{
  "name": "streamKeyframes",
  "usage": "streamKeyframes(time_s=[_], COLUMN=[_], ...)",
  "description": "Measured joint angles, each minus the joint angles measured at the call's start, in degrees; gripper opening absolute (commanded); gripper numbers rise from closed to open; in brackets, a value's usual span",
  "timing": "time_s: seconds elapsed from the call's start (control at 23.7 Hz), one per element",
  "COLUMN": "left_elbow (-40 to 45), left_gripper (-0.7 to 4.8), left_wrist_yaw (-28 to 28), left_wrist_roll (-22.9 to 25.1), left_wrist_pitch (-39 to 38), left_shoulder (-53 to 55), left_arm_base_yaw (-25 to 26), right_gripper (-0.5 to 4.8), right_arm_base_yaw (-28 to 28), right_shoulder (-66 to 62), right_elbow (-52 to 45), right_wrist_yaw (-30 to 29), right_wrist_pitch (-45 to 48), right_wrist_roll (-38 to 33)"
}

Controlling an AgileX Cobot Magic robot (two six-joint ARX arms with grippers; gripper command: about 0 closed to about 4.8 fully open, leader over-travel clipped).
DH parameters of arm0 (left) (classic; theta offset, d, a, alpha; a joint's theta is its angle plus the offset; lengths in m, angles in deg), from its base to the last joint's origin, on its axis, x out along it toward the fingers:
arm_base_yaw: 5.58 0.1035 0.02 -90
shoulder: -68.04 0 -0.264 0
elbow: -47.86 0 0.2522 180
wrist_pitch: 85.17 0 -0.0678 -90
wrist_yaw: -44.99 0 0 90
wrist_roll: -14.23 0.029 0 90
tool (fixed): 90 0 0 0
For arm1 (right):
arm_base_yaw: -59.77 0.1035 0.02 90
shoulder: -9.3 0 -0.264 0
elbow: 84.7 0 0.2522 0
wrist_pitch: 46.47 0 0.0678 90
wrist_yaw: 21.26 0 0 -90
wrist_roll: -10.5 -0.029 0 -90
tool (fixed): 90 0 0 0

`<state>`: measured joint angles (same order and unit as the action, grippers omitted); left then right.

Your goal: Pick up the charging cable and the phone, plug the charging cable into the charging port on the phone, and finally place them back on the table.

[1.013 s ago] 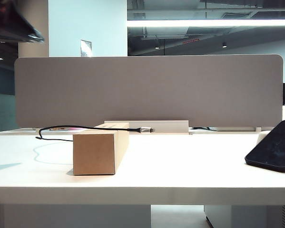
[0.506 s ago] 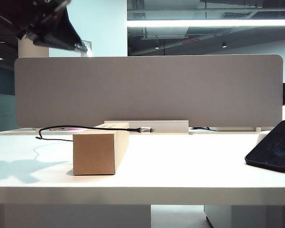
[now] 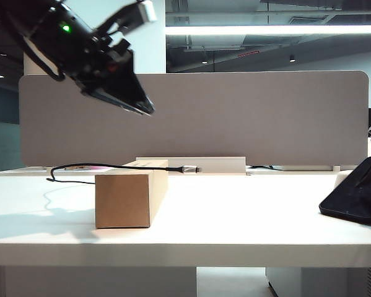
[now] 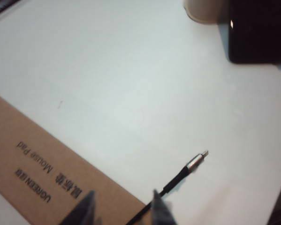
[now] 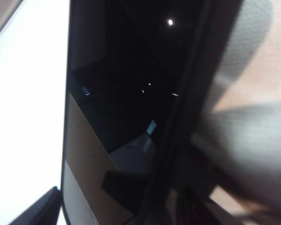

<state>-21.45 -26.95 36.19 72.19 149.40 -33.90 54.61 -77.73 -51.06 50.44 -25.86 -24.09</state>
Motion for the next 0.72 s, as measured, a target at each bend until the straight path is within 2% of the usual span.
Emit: streamKeyframes(time_s=[0.13, 0.21, 0.25, 0.3, 0.38, 0.51, 0.55, 0.59, 0.72], left_elbow=[-1.25, -1.97, -2.64, -2.97, -4.00, -4.11, -4.11, -4.11, -4.11], left_gripper=[1.94, 1.94, 1.94, 1.94, 1.94, 1.96, 2.18, 2.20, 2.20], left_wrist_yaw=[-4.37, -6.58, -7.54, -7.87, -8.17, -8.50, -8.50, -8.50, -8.50], left_wrist_roll=[3.41, 8.52, 10.99, 11.72, 13.22, 14.93, 15.28, 15.54, 15.69], left_wrist_pitch=[-0.04, -1.40, -1.97, -2.05, -2.34, -3.13, -3.56, -4.31, -5.16], left_shoulder=[2.38, 4.13, 4.96, 5.22, 5.73, 5.90, 5.92, 5.99, 6.03], left_arm_base_yaw=[-3.28, -5.70, -6.69, -7.04, -7.13, -6.99, -7.02, -7.02, -7.02], right_gripper=[3.58, 3.46, 3.20, 2.53, 2.05, 1.97, 1.61, 0.94, 0.18], right_arm_base_yaw=[0.00, 0.02, 0.02, 0.02, -0.04, 0.20, 0.20, 0.20, 0.39], right_shoulder=[-2.23, -3.67, -4.46, -4.70, -5.35, -5.44, -5.46, -5.46, -5.22], right_elbow=[0.94, 1.55, 2.14, 2.36, 2.64, 2.80, 2.80, 2.80, 3.17], right_wrist_yaw=[-0.24, -0.37, -0.39, -0.37, -0.98, -1.38, -1.40, -1.44, -3.50], right_wrist_pitch=[1.99, 3.23, 3.63, 3.72, 3.54, 3.48, 3.48, 3.61, 5.75], right_wrist_roll=[-1.22, -1.44, -1.44, -1.46, -1.86, -2.01, -2.03, -2.08, -2.75])
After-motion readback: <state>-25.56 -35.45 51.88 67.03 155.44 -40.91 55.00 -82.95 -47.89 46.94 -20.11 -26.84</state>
